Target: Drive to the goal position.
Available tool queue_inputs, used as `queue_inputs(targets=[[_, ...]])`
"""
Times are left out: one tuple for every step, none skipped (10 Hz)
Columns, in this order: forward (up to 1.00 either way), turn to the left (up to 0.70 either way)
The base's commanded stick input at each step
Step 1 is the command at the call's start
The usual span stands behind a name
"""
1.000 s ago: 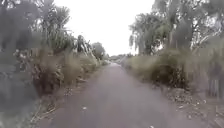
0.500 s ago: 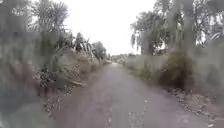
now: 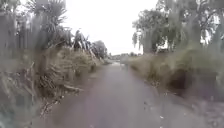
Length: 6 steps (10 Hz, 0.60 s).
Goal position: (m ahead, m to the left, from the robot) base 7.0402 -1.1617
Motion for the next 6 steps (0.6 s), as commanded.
queue_inputs(targets=[[1.0,0.0],[1.0,0.0],[1.0,0.0],[1.0,0.0],[1.0,0.0],[1.0,0.0]])
